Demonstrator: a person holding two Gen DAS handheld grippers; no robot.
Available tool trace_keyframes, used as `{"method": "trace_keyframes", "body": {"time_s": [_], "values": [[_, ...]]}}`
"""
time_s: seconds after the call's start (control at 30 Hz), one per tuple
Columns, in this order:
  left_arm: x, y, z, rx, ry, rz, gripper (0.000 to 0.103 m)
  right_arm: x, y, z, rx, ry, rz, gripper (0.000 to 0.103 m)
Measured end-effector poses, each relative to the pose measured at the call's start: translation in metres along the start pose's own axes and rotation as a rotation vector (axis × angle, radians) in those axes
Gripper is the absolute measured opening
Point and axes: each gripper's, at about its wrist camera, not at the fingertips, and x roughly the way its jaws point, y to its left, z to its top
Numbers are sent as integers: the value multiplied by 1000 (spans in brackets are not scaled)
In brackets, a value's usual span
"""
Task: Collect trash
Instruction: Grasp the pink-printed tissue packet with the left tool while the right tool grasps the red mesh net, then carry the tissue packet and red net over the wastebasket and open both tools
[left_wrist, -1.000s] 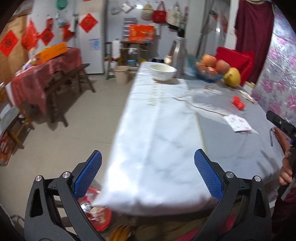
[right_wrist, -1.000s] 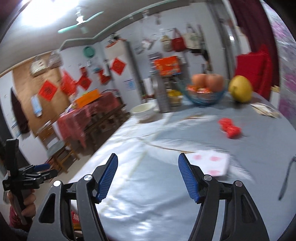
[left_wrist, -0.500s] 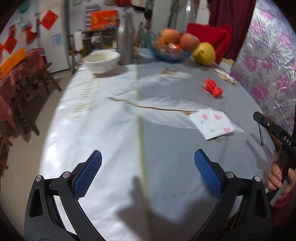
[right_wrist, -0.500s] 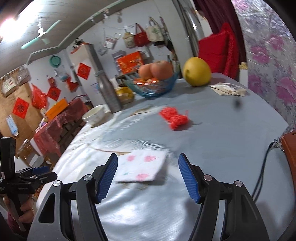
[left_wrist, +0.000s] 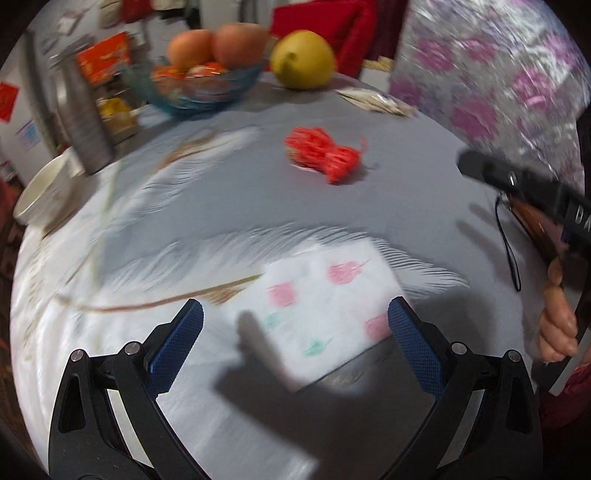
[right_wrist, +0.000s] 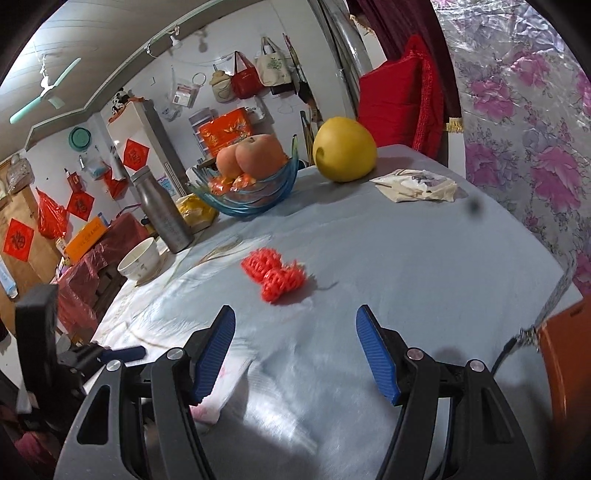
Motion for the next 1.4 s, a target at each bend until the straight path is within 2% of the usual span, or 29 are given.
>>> {"method": "trace_keyframes", "body": {"time_s": [0.17,0.33,0.37,0.43,0.5,0.6,0.9,0.93,1.03,1.1,1.2,1.4], "values": [[25,-11,0,51,51,-17,96,12,2,13,-24,7,-10,70],[27,-10,-4,63,27,0,96,37,14,33,-66,51,7,70],[26,-9,-5,61,20,6,91,42,17,36,-74,57,3,70],[20,-10,-8,67,-12,1,69,55,24,45,-99,71,-7,70],[14,-10,-10,82,-42,-11,35,67,29,53,-118,81,-17,70],[10,-4,-10,58,-60,-17,15,88,38,58,-151,101,-31,70],[-12,62,3,-156,-141,-6,13,129,30,37,-151,196,-40,69],[-14,67,4,-169,-147,-4,13,132,30,36,-154,202,-43,66],[-18,75,5,-189,-161,17,13,135,33,34,-179,210,-42,44],[-20,76,5,-193,-165,17,13,133,36,34,-189,198,-39,26],[-23,78,2,-207,-172,26,13,120,43,35,-213,151,-55,22],[-55,92,-20,-279,-196,98,13,85,67,29,-239,86,46,22]]}}
